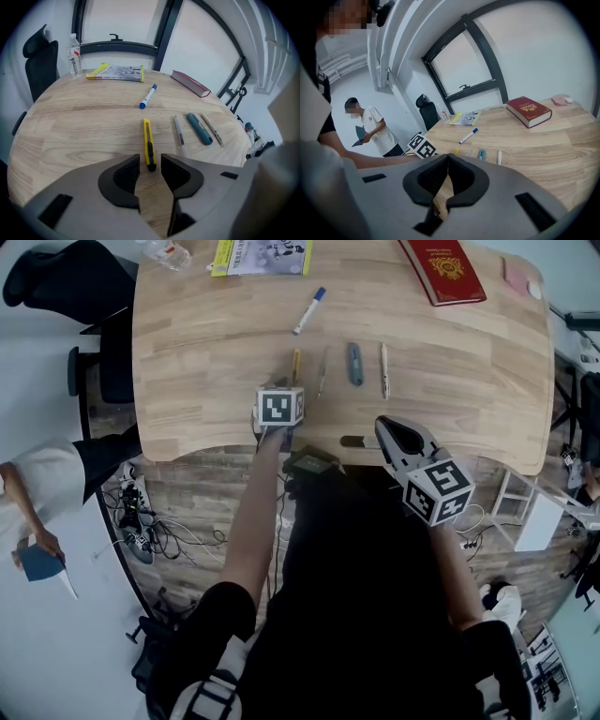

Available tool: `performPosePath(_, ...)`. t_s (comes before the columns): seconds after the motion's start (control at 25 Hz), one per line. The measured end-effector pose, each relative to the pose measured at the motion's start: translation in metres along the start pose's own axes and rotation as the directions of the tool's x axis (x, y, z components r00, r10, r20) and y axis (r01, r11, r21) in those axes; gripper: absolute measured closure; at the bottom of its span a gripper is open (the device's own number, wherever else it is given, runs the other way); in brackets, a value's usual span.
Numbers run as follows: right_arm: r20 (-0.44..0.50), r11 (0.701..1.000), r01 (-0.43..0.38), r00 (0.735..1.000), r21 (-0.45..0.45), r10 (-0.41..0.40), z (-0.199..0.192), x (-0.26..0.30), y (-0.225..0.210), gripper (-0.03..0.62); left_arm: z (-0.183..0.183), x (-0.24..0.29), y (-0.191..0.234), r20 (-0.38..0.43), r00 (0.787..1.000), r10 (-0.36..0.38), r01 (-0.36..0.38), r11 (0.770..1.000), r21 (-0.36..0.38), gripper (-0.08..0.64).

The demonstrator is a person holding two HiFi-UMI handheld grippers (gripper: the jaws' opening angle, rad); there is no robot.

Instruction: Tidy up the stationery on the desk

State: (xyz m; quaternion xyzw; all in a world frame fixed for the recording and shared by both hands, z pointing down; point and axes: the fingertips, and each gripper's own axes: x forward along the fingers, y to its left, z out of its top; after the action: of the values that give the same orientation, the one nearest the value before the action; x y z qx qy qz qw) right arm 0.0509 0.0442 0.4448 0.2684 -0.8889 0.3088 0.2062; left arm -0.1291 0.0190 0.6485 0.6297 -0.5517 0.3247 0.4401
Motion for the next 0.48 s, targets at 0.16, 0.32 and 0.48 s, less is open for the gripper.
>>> performPosePath(0.16, 0.008, 1.000, 0.001, 1.000, 0.009, -0.001, 0.002, 0.001, 0.003, 0.571, -0.002, -0.004, -0.004, -0.010, 1.000, -0.012, 0.012, 1.000, 0.012, 0.388)
performPosePath(0.32, 0.018, 1.000, 0.002, 1.000, 0.026, -0.002, 0.006, 0.005, 0.005, 0.571, 0.008, -0.011, -0.002, 0.002, 1.000, -0.019, 0.019, 0.999, 0.028, 0.388)
performPosePath(0.48, 0.024, 0.999, 0.005, 1.000, 0.039, -0.006, 0.008, 0.011, 0.009, 0.571, 0.024, -0.016, 0.002, 0.027, 0.999, -0.035, 0.034, 0.998, 0.048, 0.388)
